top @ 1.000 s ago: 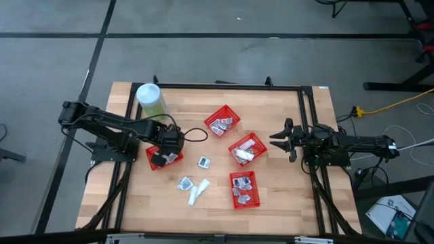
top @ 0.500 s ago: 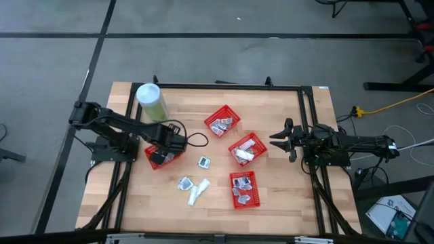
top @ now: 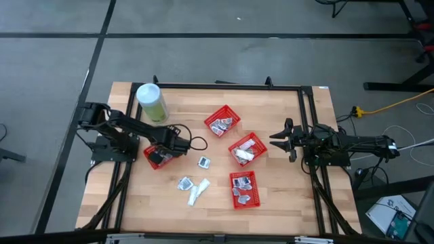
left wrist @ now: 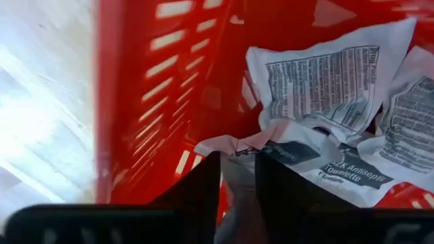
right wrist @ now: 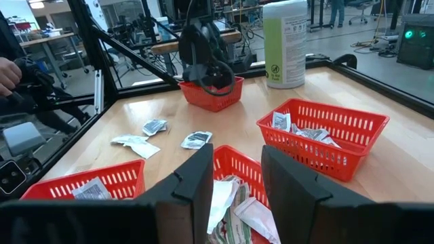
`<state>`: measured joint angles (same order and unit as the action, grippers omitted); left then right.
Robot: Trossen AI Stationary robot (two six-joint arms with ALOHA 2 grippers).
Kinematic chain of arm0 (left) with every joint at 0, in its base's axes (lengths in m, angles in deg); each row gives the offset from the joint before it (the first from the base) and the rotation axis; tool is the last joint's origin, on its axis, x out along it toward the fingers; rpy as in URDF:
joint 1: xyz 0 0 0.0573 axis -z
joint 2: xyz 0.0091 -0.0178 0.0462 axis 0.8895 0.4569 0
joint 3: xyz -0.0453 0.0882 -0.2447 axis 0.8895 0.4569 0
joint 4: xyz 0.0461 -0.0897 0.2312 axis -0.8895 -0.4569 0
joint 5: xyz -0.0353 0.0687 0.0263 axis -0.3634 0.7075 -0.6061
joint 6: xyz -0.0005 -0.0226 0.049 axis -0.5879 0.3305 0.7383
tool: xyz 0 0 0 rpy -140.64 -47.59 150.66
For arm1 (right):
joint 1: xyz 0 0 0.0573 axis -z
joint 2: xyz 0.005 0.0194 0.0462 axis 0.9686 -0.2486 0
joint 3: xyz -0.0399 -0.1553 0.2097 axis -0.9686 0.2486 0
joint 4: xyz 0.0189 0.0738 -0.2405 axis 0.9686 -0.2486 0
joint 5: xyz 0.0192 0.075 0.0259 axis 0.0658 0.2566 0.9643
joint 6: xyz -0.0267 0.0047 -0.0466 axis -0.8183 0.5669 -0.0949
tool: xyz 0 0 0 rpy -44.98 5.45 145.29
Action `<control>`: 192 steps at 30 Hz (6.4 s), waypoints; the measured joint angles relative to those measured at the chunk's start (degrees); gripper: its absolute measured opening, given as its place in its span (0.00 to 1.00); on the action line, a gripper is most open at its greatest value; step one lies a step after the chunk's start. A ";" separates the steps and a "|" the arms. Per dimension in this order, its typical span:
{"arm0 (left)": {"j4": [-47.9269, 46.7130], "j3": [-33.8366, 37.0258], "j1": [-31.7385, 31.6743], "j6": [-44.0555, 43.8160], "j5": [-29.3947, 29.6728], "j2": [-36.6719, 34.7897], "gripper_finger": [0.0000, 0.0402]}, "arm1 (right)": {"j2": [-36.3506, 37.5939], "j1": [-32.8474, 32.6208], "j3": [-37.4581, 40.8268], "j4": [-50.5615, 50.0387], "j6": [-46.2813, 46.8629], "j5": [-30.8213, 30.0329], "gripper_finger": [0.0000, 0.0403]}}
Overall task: Pick & Place First Aid Supplies
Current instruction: Remove the blue alcohol pad from the red container, then put the blue alcohol pad into the red container
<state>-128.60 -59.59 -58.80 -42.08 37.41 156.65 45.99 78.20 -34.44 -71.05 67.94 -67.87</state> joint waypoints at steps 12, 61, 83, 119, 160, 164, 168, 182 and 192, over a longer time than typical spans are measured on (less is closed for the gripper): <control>-3.65 -1.06 0.09 -2.41 0.69 0.78 0.00 | -0.02 0.00 0.00 0.00 0.00 0.00 0.31; -12.45 -1.40 6.10 -18.69 -5.91 -3.86 0.23 | 0.00 0.00 0.00 0.00 0.00 0.00 0.31; 0.54 1.80 -2.97 -8.69 -11.16 -3.86 0.29 | -0.01 0.01 0.00 0.00 0.00 -0.01 0.31; 9.89 -3.13 -3.39 -7.68 -23.83 -26.15 0.00 | 0.00 0.02 0.00 0.00 0.00 0.00 0.31; 46.36 -3.21 0.09 -9.07 -49.26 -13.67 0.00 | 0.00 0.00 0.00 0.00 0.00 0.00 0.31; 56.19 -3.21 0.09 -8.98 -46.53 -8.90 0.01 | 0.00 0.02 0.00 0.00 0.00 0.00 0.31; 65.87 -3.21 0.13 -8.05 -42.50 -4.73 0.01 | -0.01 0.01 0.00 0.00 0.00 0.00 0.31; 78.59 -13.46 4.67 -2.76 -29.93 14.87 0.01 | -0.01 0.00 0.00 0.00 0.00 -0.02 0.31; 68.14 -26.94 6.56 1.50 -18.01 25.57 0.02 | -0.02 0.01 0.00 0.00 0.00 -0.02 0.31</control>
<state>-60.46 -86.52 -52.25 -40.58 19.40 182.22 45.97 78.21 -34.44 -71.05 67.94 -67.88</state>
